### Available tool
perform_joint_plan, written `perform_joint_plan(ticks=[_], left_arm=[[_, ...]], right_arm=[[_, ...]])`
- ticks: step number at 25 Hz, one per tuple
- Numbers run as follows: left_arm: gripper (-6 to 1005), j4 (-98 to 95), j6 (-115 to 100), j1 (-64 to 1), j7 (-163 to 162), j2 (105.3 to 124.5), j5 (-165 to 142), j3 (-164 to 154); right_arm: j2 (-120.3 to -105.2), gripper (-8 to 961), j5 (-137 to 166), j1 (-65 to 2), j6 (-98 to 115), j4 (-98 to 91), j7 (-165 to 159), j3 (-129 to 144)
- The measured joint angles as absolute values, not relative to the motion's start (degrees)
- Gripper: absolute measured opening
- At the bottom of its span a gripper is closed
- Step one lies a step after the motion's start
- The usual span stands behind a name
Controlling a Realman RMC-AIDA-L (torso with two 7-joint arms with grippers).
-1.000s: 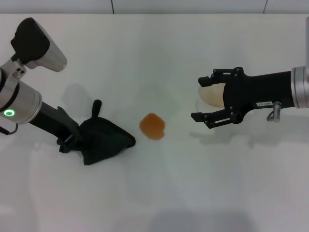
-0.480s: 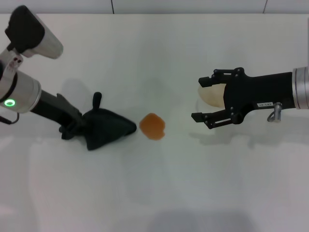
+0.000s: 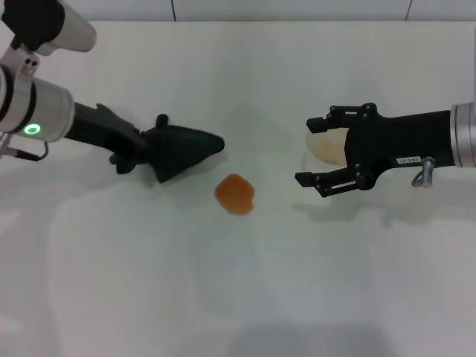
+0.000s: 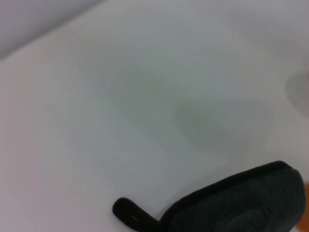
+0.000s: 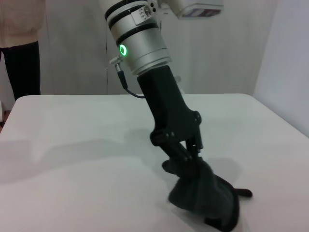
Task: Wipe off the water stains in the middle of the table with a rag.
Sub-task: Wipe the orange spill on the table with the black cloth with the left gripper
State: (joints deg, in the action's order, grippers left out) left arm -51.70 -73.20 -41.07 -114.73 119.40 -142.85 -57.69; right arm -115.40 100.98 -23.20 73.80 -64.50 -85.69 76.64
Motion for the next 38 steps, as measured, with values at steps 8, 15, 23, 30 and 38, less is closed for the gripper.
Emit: perform_joint_plan(ticks=[8, 15, 23, 30, 38], left_arm=[[85, -43.85, -67.63, -44.35, -114.79, 119.48, -139.36, -62.05], [85, -40.53, -66.54, -46.33, -114.92, 119.57, -138.16, -62.80], [86, -38.45, -66.48, -47.97, -114.29, 119.50, -135.01, -68.84], [86, -38.97, -68.39, -47.99, -112.51, 119.37, -131.68, -77.21], [86, -42.03, -72.62, -47.38, -110.95, 119.38, -130.25, -77.94]], right_arm=[[-115.40, 868, 100.98, -23.28, 73.65, -64.42, -85.66, 76.64], [-115.40, 868, 100.98, -23.61, 73.56, -63.94, -85.55, 76.64], [-115.40, 868, 100.99, -23.79, 73.47, -63.89, -85.52, 76.64], [-115.40, 868, 100.99, -23.69, 73.47, -63.89, -85.51, 76.64], [-115.35, 868, 101.07, -23.51, 73.48, -63.90, -85.35, 76.45]])
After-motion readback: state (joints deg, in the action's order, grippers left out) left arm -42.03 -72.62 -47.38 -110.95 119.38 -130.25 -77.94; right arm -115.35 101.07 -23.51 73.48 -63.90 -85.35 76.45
